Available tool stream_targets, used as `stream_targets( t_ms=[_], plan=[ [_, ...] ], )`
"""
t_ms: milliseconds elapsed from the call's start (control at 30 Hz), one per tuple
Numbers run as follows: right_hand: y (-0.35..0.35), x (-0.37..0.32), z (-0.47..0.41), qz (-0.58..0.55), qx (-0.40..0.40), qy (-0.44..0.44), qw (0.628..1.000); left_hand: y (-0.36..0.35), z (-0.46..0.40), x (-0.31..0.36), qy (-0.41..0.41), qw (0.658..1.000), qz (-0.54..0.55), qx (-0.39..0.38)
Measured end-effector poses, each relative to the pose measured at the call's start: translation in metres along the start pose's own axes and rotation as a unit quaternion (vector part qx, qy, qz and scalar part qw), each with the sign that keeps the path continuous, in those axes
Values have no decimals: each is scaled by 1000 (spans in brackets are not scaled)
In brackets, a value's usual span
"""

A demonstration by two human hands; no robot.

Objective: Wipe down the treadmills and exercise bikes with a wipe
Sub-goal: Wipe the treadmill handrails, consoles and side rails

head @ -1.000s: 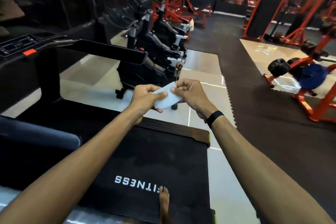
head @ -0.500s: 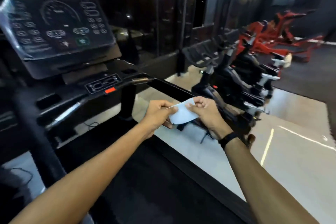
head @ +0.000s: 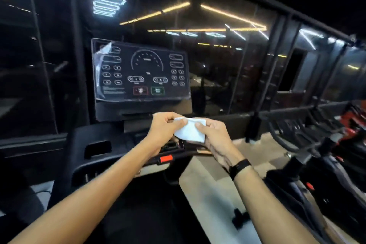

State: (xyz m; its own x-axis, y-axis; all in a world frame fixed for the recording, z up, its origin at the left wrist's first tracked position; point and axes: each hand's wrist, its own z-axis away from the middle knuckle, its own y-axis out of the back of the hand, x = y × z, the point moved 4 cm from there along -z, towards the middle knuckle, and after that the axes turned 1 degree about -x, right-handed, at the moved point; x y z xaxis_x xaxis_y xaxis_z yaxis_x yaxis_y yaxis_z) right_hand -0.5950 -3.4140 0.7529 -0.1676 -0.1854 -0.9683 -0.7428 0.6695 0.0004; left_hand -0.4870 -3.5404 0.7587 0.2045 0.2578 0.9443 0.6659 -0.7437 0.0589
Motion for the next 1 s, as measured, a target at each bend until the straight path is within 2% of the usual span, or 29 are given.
stream_targets(
  t_ms=[100, 267, 433, 700, 833, 900, 1000],
  plan=[
    [-15, -5, -63, -1, -23, 17, 1000, 25, -50, -4, -14, 999, 2, 29],
    [-49, 7, -150, -50, -58, 30, 997, 70, -124, -11, -34, 995, -59, 68],
    [-96, 25, -232, -105, -125, 21, 986, 124, -183, -23, -31, 982, -111, 146],
    [-152, 34, -358, -101, -196, 38, 975, 179, -269, -29, -59, 952, -157, 258],
    [-178, 26, -407, -87, -254, 68, 961, 201, -304, -25, -115, 915, -238, 306],
    [-193, 33, -423, -94, -268, 64, 957, 216, -314, -36, -114, 905, -246, 328],
    [-211, 51, -442, -94, -262, 50, 959, 235, -326, -56, -94, 899, -283, 322]
  ],
)
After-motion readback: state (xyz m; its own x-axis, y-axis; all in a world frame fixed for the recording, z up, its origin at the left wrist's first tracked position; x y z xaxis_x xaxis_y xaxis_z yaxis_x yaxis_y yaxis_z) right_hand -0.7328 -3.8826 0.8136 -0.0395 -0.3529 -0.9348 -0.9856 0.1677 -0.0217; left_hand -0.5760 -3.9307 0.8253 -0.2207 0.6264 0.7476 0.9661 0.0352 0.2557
